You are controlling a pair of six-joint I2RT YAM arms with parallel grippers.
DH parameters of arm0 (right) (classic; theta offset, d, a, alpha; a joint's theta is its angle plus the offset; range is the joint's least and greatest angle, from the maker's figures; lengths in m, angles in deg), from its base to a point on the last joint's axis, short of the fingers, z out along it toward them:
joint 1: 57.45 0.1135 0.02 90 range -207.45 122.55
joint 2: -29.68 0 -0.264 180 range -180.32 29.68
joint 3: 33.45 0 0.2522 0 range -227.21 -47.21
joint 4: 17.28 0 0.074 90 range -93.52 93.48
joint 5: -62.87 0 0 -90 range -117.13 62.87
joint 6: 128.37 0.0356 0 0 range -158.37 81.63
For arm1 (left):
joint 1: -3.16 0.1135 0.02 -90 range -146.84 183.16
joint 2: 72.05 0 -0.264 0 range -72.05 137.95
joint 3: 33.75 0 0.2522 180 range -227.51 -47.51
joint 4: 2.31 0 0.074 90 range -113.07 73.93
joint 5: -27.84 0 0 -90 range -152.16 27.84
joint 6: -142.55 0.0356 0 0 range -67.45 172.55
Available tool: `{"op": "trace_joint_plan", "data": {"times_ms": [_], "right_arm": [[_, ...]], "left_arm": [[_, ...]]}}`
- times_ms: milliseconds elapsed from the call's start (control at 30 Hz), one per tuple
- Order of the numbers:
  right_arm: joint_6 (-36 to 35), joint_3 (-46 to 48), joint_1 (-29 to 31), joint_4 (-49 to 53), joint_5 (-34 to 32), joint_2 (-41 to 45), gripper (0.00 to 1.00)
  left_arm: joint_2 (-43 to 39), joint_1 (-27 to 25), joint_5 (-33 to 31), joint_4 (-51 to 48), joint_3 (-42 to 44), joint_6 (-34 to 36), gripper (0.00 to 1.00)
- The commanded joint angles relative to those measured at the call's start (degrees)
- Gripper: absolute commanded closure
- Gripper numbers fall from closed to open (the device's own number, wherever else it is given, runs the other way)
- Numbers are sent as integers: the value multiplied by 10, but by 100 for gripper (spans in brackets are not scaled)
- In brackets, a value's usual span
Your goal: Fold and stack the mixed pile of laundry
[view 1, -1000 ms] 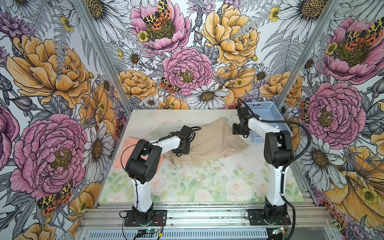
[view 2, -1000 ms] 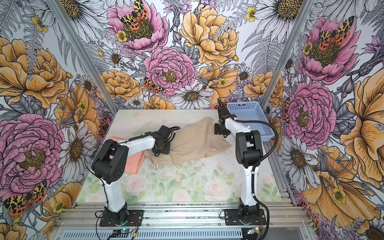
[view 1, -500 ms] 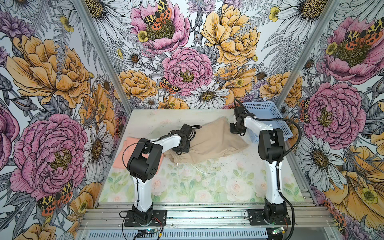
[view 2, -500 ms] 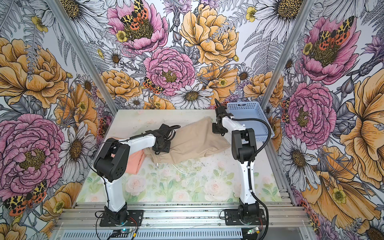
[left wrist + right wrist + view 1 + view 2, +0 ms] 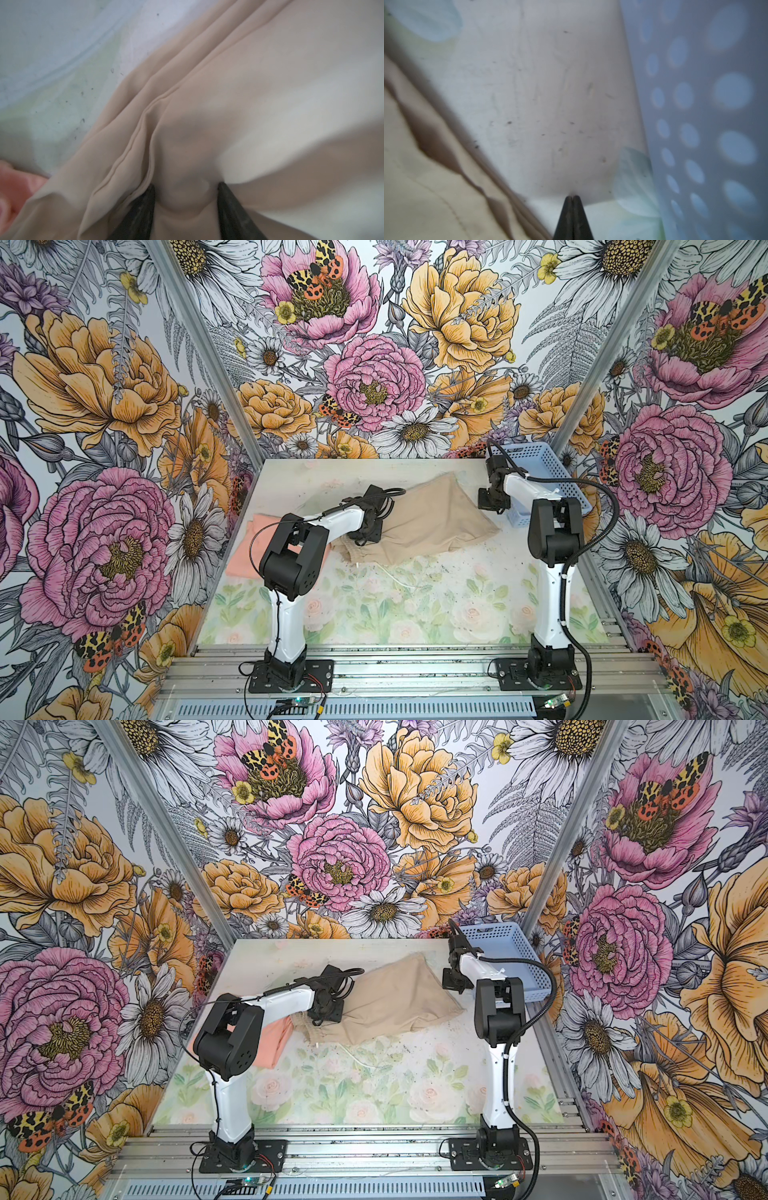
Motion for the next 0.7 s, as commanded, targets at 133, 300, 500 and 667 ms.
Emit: {"op": "trace_joint_plan", "data": {"times_ms": [133,300,500,667], "right_arm": [[17,9,-3,14,9,41,100],[19,5,4,15,25,60,99],[20,11,14,15,39,86,93],[17,20,23,15,45,104,89]], "left_arm": [[52,-11,28,-4,-24,28,49],[-3,-2,24,-3,-15,6,30],[-162,9,33,12,31,-38,15],[-259,49,78,10,95,-87,11]]}}
